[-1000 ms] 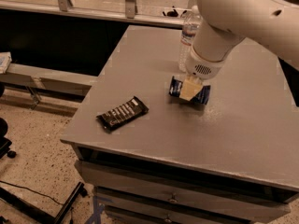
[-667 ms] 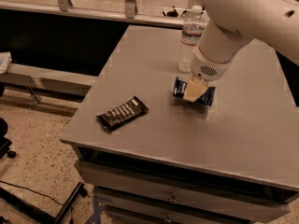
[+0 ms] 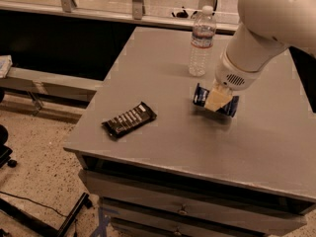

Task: Pick rxbar blueberry

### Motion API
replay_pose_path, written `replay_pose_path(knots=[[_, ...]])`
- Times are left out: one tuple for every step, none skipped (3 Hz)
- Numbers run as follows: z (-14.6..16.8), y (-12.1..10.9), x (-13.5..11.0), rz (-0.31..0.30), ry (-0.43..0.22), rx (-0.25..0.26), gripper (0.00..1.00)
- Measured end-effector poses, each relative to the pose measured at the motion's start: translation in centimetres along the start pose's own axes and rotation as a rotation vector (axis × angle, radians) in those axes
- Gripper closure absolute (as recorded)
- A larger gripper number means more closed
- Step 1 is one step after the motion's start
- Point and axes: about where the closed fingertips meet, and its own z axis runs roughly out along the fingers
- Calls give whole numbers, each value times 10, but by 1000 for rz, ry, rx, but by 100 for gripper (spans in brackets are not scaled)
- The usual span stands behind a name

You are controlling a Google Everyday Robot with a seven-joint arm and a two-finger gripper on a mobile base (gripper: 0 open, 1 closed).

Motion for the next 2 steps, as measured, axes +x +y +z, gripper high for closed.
replay_pose_path(knots=[[-4,-2,16,25,-8,2,100],[-8,-4,25,40,0,4,100]])
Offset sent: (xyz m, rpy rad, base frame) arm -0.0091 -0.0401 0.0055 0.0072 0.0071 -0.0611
